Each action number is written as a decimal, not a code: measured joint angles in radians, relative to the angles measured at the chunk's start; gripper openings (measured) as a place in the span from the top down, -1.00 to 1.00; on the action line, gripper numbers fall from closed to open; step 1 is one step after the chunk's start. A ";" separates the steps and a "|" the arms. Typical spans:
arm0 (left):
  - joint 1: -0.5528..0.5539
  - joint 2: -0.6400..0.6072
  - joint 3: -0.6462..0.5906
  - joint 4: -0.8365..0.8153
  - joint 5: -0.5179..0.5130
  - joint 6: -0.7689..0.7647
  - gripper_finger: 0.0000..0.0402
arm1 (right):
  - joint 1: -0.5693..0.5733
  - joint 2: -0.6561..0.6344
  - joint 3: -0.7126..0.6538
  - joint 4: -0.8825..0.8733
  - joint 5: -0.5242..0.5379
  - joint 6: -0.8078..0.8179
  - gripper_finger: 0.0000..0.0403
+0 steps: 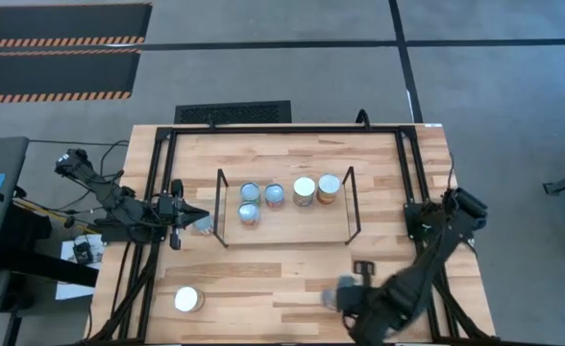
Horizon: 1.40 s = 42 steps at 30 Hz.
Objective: Pick and place cans onto a shelf
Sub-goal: Put the canned peaches on the shelf aligned with the other canned peaches
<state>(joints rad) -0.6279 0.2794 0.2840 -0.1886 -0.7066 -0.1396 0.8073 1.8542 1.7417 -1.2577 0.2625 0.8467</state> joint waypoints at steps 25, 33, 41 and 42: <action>0.000 0.002 0.000 -0.016 -0.001 -0.003 1.00 | -0.530 0.116 0.073 -0.037 0.060 -0.800 0.99; 0.000 0.002 0.000 -0.022 -0.001 -0.008 1.00 | -0.551 0.113 0.073 -0.044 0.063 -0.848 0.98; 0.000 0.002 0.000 -0.031 0.000 -0.019 1.00 | -0.572 0.112 0.073 -0.047 0.063 -0.856 0.96; 0.000 0.002 0.000 -0.032 0.000 -0.019 1.00 | -0.576 0.112 0.073 -0.049 0.063 -0.856 0.96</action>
<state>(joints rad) -0.6279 0.2810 0.2840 -0.2209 -0.7067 -0.1581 0.2315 1.9663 1.8149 -1.3065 0.3256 -0.0090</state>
